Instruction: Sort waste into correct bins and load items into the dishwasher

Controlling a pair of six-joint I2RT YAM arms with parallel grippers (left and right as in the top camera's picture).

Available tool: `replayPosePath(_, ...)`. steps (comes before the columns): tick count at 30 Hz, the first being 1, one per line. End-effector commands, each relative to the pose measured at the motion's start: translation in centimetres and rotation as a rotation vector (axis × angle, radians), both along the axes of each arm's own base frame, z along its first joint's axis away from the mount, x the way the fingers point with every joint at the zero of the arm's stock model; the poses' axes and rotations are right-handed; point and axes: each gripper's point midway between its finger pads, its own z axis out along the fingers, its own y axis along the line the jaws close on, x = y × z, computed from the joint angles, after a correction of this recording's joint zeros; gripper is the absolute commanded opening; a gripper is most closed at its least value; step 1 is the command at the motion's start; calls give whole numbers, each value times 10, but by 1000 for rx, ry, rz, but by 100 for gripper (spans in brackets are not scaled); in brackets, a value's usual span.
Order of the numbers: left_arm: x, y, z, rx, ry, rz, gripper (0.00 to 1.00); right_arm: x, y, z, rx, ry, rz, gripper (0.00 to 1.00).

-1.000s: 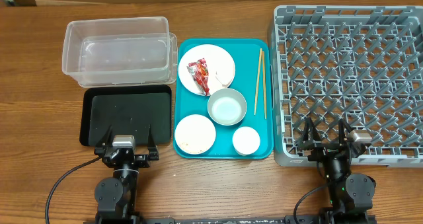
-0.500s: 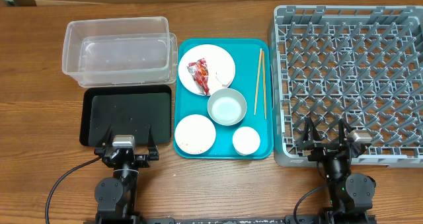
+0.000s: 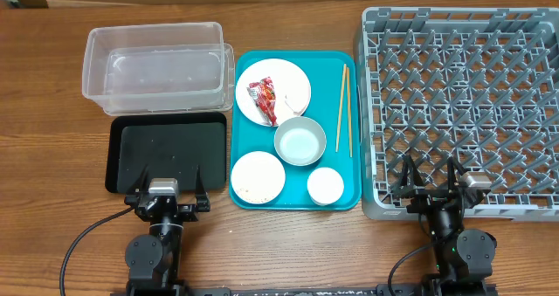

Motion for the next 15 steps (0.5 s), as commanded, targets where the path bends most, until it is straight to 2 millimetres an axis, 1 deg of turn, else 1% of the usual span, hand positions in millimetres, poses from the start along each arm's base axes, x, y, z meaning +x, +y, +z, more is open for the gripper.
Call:
replayPosePath(1, 0, 0, -1, 7, -1, 0, 100, 0, 1, -2, -6, -4, 4, 100)
replayPosePath(5, 0, 1, -1, 9, -2, 4, 100, 0, 1, -2, -6, -4, 4, 100)
replayPosePath(9, -1, 18, 2, 99, -6, 95, 100, 0, 1, -2, -6, -4, 4, 100)
replayPosePath(14, -1, 17, 2, 104, -6, 91, 100, 0, 1, -1, 2, -7, 5, 100)
replayPosePath(15, -1, 17, 4, 104, -17, 92, 100, 0, 1, -1, 12, -5, 6, 100)
